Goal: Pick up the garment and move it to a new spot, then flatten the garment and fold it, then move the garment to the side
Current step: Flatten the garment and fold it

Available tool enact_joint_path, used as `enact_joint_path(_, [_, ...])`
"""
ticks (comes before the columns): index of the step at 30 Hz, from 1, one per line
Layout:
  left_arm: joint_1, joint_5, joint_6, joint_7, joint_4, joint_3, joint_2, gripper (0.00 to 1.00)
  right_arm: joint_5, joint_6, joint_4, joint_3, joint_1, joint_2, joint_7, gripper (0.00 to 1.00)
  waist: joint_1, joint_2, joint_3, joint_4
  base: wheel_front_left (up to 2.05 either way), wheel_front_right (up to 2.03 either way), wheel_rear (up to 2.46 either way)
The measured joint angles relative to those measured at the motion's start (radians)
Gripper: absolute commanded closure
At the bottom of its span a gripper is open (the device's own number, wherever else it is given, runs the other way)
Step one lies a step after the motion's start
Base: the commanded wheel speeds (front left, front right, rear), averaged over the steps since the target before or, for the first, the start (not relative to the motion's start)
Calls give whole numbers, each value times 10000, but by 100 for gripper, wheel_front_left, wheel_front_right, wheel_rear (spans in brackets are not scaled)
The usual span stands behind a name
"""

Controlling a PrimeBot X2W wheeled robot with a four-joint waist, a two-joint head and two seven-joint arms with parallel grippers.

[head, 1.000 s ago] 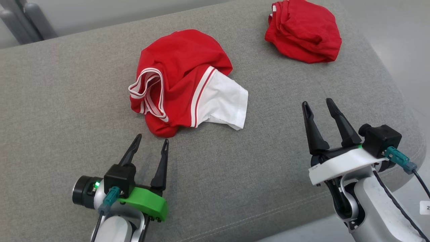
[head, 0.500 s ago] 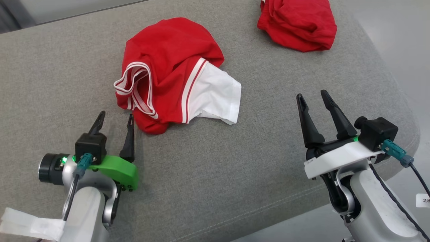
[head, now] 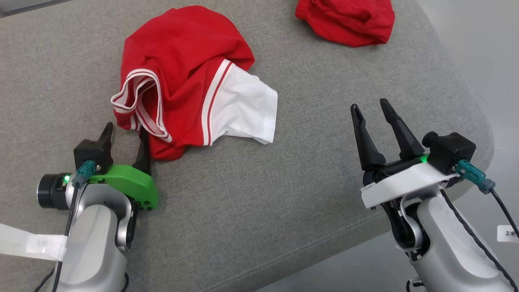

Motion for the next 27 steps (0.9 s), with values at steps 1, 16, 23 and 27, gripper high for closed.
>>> enact_joint_path(1, [-70, -29, -13, 0, 104, 10, 0, 0, -4, 2, 29, 0, -6, 8, 0, 0, 0, 0, 37, -34, 0, 0, 0])
enact_joint_path(16, [-1004, -48, -836, -186, 556, -648, -163, 100, -13, 33, 368, -102, -35, 98, -2, 0, 0, 0, 42, 38, 0, 0, 0])
enact_joint_path(23, [-1298, -21, -1223, 472, 639, -1216, -209, 100, -81, 84, 474, -138, -35, 105, -4, 0, 0, 0, -166, 284, 0, 0, 0])
enact_joint_path(27, [-1778, -309, -1335, 1237, 470, -1605, -267, 100, -84, 96, 560, -132, -35, 140, -4, 0, 0, 0, -342, 390, 0, 0, 0])
